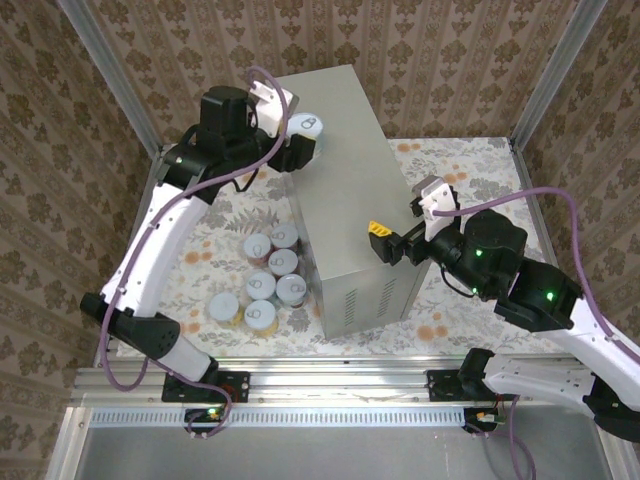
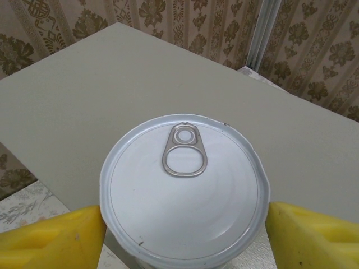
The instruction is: Place and organize the canned foods onto the counter
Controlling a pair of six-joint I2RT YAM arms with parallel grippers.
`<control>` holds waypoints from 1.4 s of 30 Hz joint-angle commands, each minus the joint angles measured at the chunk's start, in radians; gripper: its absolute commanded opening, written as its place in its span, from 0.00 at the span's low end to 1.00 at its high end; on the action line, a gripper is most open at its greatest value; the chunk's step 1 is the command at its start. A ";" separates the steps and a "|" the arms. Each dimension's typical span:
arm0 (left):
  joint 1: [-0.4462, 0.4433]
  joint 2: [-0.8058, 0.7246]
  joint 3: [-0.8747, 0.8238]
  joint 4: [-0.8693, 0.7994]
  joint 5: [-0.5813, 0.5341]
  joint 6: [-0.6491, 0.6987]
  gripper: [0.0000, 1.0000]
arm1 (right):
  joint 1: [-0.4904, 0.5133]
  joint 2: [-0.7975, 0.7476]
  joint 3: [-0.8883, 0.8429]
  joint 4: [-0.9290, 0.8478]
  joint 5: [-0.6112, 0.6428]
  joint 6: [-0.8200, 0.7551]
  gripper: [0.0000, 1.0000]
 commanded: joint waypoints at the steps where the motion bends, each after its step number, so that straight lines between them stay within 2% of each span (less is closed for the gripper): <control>1: 0.043 0.035 0.028 0.044 0.047 -0.023 0.74 | 0.003 -0.011 -0.011 0.027 0.009 0.018 1.00; 8: 0.103 0.118 0.099 0.076 0.102 -0.018 0.73 | 0.003 -0.008 -0.020 0.032 0.017 0.012 1.00; 24: 0.147 0.445 0.495 -0.023 0.014 0.007 0.75 | -0.006 -0.019 -0.040 0.033 0.047 0.006 1.00; 35: 0.163 0.472 0.509 -0.016 0.005 -0.011 0.75 | -0.015 -0.005 -0.033 0.039 0.035 0.000 1.00; 39: 0.164 0.458 0.510 -0.007 0.028 -0.012 0.80 | -0.017 0.002 -0.030 0.041 0.029 0.001 1.00; 42: 0.165 0.436 0.509 -0.002 0.039 -0.013 0.93 | -0.017 0.005 -0.025 0.039 0.029 0.007 1.00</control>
